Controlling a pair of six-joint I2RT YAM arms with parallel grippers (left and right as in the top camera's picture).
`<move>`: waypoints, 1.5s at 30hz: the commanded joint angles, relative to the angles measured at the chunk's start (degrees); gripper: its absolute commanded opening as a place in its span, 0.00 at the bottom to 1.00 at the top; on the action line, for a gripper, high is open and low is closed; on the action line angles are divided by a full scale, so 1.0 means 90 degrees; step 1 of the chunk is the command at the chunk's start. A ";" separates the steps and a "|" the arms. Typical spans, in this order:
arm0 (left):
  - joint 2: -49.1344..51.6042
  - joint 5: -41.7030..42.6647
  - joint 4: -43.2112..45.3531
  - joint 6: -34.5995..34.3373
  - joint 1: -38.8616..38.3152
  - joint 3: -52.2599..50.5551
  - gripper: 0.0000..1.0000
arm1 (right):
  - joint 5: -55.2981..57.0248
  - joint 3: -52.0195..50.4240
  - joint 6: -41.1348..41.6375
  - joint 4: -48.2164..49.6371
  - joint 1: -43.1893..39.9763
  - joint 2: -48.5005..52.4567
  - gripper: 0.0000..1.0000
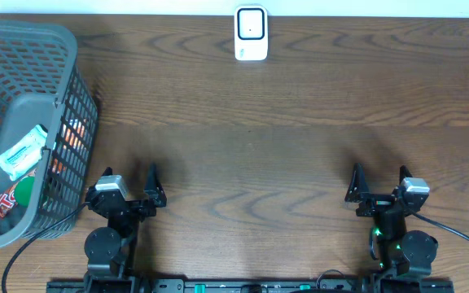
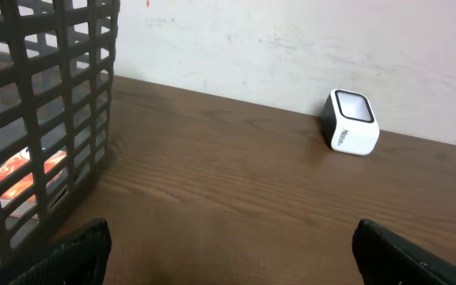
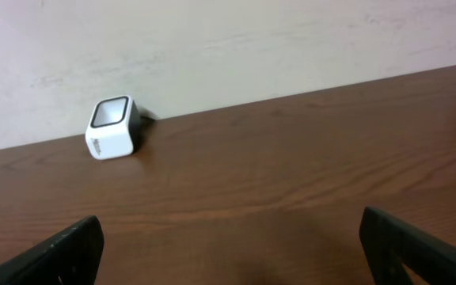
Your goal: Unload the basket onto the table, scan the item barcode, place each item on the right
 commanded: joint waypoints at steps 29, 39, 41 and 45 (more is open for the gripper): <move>-0.0036 -0.0172 -0.0136 0.0129 0.0039 -0.0180 0.98 | 0.0051 -0.0024 -0.0073 -0.0012 0.0044 -0.0034 0.99; -0.0036 -0.0172 -0.0136 0.0129 0.0039 -0.0180 0.98 | 0.0051 -0.0024 -0.0070 -0.0012 0.0044 -0.0034 0.99; -0.0036 -0.0172 -0.0134 0.0129 0.0039 -0.0180 0.98 | 0.0051 -0.0024 -0.0070 -0.0012 0.0044 -0.0034 0.99; -0.0036 -0.0175 -0.0134 0.0129 0.0039 -0.0180 0.98 | 0.0053 -0.0024 -0.0070 -0.0012 0.0044 -0.0034 0.99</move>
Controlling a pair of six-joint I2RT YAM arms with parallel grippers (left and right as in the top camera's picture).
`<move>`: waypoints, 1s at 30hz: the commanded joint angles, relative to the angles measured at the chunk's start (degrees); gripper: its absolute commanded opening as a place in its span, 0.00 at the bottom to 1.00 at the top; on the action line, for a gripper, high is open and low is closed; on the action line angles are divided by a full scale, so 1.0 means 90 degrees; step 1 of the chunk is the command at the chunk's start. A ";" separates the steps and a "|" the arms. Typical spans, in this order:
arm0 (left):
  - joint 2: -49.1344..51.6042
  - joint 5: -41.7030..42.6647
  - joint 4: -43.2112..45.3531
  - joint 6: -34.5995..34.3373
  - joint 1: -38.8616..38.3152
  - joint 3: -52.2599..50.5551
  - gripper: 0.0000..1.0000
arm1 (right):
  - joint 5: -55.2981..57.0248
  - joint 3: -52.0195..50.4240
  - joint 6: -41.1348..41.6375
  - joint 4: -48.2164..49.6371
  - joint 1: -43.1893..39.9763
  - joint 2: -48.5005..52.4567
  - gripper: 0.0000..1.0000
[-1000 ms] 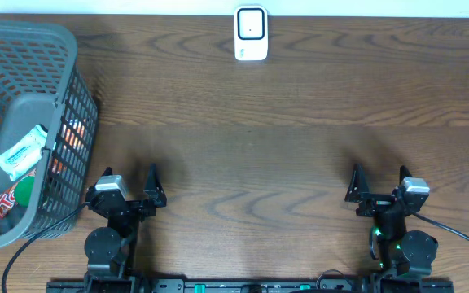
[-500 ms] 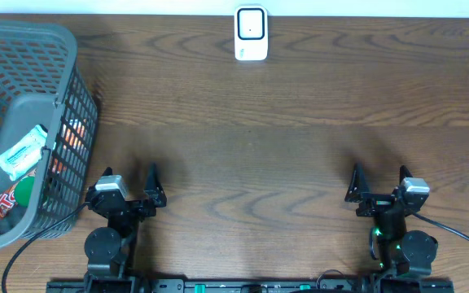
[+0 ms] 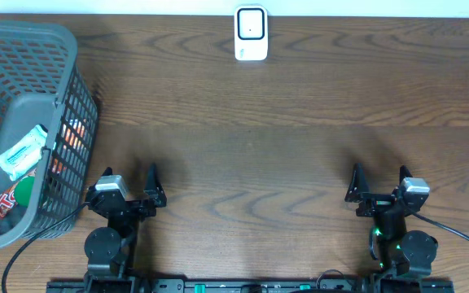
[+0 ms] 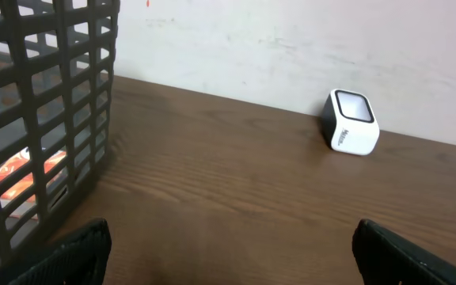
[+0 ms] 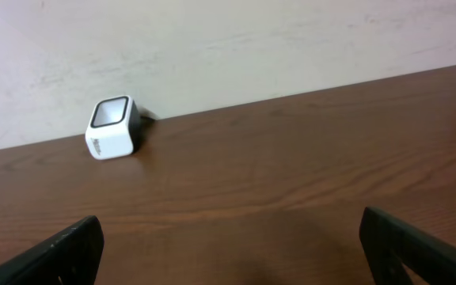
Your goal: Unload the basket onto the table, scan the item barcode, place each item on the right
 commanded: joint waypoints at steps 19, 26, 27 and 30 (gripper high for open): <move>-0.0036 -0.0119 -0.0121 0.0124 0.0039 -0.0180 0.98 | 0.0049 -0.0022 -0.0070 -0.0012 0.0044 -0.0034 0.99; -0.0036 0.0381 -0.0080 0.0126 0.0039 -0.0175 0.98 | 0.0049 -0.0022 -0.0070 -0.0012 0.0044 -0.0034 0.99; -0.0036 0.0430 -0.0080 0.0129 0.0039 -0.0172 0.98 | 0.0049 -0.0022 -0.0073 -0.0010 0.0044 -0.0034 0.99; -0.0036 0.0568 -0.0068 0.0131 0.0039 -0.0165 0.98 | 0.0049 -0.0022 -0.0073 -0.0012 0.0044 -0.0034 0.99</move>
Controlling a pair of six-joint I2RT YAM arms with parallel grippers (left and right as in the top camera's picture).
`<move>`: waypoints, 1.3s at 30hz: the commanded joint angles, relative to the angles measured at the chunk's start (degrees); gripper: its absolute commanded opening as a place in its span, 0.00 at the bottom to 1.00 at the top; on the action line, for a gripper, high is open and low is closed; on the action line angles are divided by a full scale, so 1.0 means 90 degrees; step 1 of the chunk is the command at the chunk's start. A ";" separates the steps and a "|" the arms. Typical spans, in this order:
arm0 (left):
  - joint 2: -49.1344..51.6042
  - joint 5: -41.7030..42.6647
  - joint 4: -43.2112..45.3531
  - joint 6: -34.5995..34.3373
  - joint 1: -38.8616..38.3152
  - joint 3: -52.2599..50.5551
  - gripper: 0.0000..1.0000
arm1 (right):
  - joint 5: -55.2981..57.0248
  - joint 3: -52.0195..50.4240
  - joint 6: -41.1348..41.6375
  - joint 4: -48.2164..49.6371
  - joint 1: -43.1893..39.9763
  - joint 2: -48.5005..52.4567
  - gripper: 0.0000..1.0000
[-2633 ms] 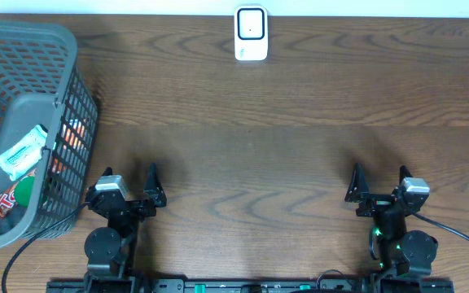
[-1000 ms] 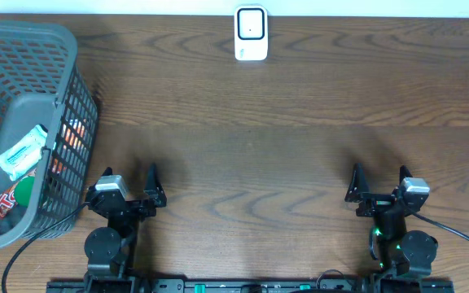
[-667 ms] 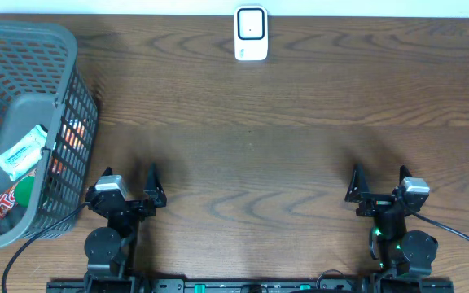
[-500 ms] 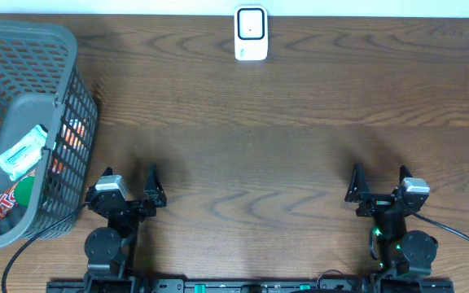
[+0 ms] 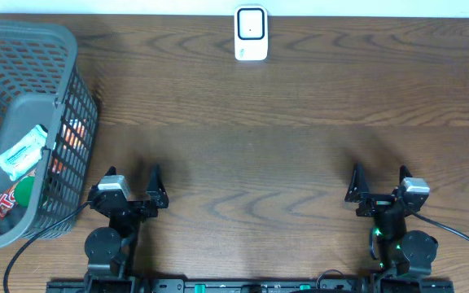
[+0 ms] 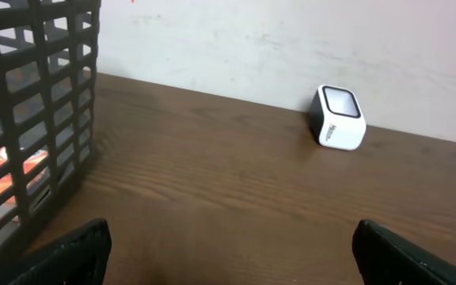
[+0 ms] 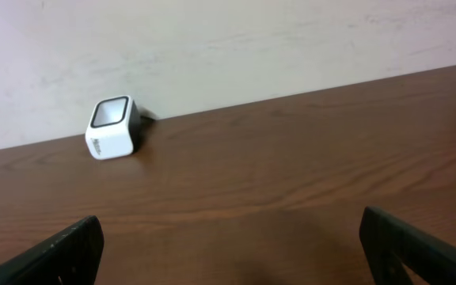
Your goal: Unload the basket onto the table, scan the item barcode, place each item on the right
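Observation:
A white barcode scanner (image 5: 251, 33) with a dark window stands at the table's far edge; it also shows in the left wrist view (image 6: 337, 128) and the right wrist view (image 7: 113, 127). A grey mesh basket (image 5: 43, 106) at the left holds packaged items: a pale blue-and-white packet (image 5: 21, 151), a red pack (image 5: 5, 201) and an orange one (image 5: 73, 132). My left gripper (image 5: 129, 185) stands open near the front edge, just right of the basket. My right gripper (image 5: 379, 183) stands open at the front right. Both are empty.
The basket wall (image 6: 30, 119) rises close on the left of my left gripper. A pale wall (image 7: 228, 39) runs behind the table's far edge. Brown wooden tabletop (image 5: 251, 146) lies between the grippers and the scanner.
The left wrist view has shifted: the basket fills less of its left side and the scanner sits a little further left. The right arm has not moved.
At both earlier moments both grippers rested open and empty near the front edge, with the items in the basket and the scanner at the back. Only the left gripper has since turned slightly.

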 commanded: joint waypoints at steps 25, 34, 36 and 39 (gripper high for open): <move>0.1566 0.1367 -0.0175 0.0444 0.0039 0.1576 0.98 | 0.0051 -0.0024 -0.0073 -0.0012 0.0044 -0.0032 0.99; 0.4068 0.2586 -0.2140 0.0420 0.0036 0.4187 0.98 | 0.0051 -0.0024 -0.0070 -0.0010 0.0044 -0.0032 0.99; 0.4357 0.3058 -0.2710 0.0512 0.0039 0.4442 0.98 | 0.0051 -0.0024 -0.0073 -0.0012 0.0044 -0.0032 0.99; 0.4641 0.3096 -0.2895 0.0758 0.0039 0.4483 0.98 | 0.0051 -0.0024 -0.0073 -0.0012 0.0044 -0.0032 0.99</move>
